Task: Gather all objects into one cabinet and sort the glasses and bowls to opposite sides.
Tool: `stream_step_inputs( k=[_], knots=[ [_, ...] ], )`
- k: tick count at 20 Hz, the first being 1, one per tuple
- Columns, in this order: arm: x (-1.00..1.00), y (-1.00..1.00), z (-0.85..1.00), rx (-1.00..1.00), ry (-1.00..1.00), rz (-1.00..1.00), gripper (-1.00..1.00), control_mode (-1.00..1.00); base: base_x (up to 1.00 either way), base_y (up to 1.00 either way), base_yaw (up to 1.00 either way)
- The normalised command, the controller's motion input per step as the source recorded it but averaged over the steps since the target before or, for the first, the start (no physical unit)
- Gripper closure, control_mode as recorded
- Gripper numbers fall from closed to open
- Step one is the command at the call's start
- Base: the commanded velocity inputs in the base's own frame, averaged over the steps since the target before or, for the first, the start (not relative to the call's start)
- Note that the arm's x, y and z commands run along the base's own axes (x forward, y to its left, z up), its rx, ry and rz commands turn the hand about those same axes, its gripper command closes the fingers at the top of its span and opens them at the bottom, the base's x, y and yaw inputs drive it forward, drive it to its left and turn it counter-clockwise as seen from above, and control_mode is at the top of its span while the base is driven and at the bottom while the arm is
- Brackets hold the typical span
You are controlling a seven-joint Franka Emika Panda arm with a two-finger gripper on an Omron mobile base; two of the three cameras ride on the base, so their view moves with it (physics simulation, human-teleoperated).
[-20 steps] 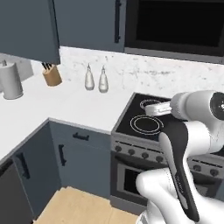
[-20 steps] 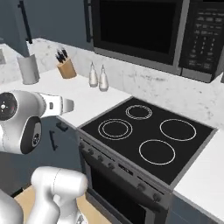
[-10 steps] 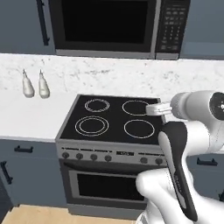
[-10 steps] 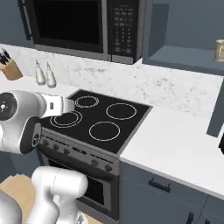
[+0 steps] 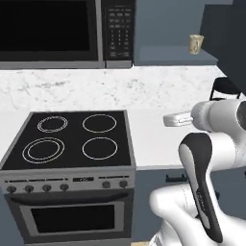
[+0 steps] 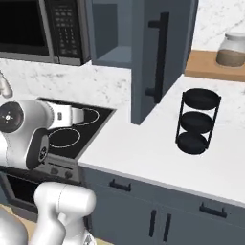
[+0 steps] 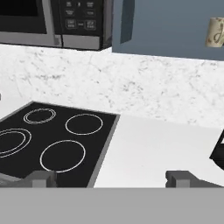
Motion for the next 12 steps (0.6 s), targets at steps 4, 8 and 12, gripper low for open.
stream_step_inputs(
  k=[4,8,12],
  knots=[
    [0.00,0.00,0.00,0.00,0.00,0.00,-1.00,1.00,0.54,-0.07,-0.58],
    [0.00,0.00,0.00,0.00,0.00,0.00,-1.00,1.00,0.63,-0.03,-0.61],
    [0.00,0.00,0.00,0.00,0.00,0.00,-1.00,1.00,0.74,0.23,-0.52]
  ],
)
